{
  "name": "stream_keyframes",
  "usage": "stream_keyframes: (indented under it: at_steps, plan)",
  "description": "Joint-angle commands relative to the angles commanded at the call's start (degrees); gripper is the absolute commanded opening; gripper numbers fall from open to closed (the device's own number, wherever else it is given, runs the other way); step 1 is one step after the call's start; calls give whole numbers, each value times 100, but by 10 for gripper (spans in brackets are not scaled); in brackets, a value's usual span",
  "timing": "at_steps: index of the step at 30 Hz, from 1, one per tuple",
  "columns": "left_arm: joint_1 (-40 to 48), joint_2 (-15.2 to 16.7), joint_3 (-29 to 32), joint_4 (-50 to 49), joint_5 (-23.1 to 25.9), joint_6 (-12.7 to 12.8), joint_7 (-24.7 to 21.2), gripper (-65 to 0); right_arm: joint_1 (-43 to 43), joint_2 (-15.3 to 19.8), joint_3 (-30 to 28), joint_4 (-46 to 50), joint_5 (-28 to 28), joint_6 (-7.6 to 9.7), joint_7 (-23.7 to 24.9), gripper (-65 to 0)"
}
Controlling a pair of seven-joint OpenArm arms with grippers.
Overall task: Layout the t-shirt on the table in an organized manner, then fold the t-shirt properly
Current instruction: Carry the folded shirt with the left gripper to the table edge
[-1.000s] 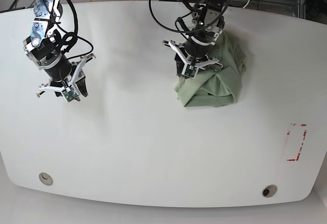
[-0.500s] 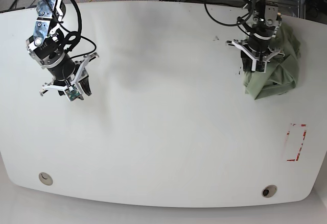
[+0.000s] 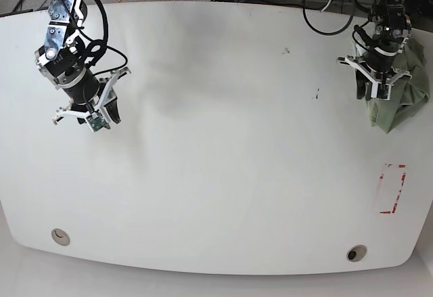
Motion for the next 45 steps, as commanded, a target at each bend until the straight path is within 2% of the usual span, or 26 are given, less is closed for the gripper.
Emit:
stream_keyframes:
  at_steps: [6, 8, 10, 13, 19, 26, 33, 37, 43, 45]
  plan:
    - [290, 668, 18, 870, -53, -26, 976, -543, 18, -35, -9, 0, -26, 0, 0, -522]
    - [413, 818, 0, 967, -53, -185, 1213, -543, 26, -35, -9, -9, -26, 0, 0, -522]
    - [580, 888, -70, 985, -44, -466, 1389, -543, 35, -35, -9, -26, -26, 0, 0, -522]
    - [712, 923, -237, 976, -44, -712, 1495, -544, 88, -35, -9, -35, -26, 0, 0, -522]
    - [897, 1020, -818, 914, -26, -774, 1521, -544, 88, -35, -9, -35, -9, 0, 0, -522]
    - [862, 888, -1389, 765, -9, -774, 1530, -543, 88, -35, 0, -26, -9, 0, 0, -523]
    - [563, 202, -1459, -149, -18, -774, 1530, -543, 97, -35, 0, -9, -9, 0, 0, -525]
    - [264, -44, -1503, -668, -26, -774, 1530, -543, 97, -35, 18, -9, -9, 0, 0, -525]
    - [141, -264, -1908, -923, -26, -791, 1530, -543, 88, -35, 18, 0, -9, 0, 0, -525]
    - [141, -360, -1978, -914, -26, -932, 1530, -543, 88, -35, 18, 0, -9, 0, 0, -525]
